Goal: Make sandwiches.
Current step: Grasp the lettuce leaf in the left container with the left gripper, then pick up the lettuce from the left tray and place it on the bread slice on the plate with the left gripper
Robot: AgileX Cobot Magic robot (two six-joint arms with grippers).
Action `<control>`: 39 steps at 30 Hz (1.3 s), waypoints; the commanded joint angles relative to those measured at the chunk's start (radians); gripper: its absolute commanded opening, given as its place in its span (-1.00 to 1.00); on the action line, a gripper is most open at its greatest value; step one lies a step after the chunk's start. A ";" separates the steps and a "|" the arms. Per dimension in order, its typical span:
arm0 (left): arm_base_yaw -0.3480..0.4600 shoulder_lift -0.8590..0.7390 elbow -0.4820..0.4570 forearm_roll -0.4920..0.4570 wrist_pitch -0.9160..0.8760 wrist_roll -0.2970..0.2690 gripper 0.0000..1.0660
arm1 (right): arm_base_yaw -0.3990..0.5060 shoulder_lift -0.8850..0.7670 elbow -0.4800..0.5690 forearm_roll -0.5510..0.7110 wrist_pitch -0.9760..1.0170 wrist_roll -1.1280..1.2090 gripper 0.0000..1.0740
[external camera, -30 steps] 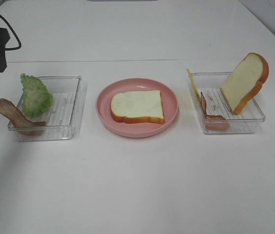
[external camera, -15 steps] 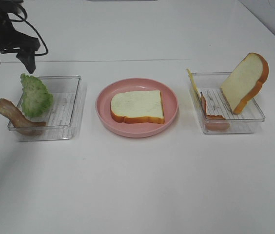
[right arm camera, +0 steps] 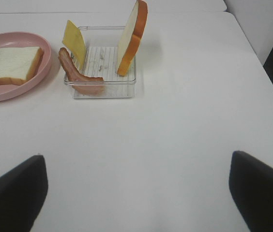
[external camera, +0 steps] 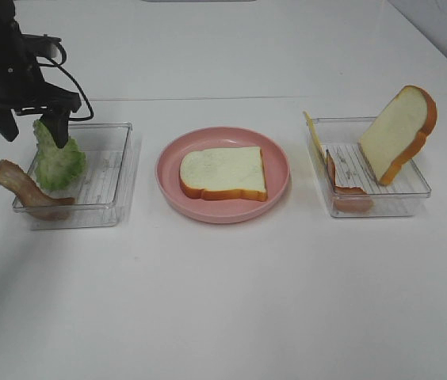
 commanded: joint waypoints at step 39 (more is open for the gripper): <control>-0.089 -0.221 -0.016 -0.178 -0.015 0.078 -1.00 | 0.001 -0.013 0.003 -0.006 -0.006 0.007 0.76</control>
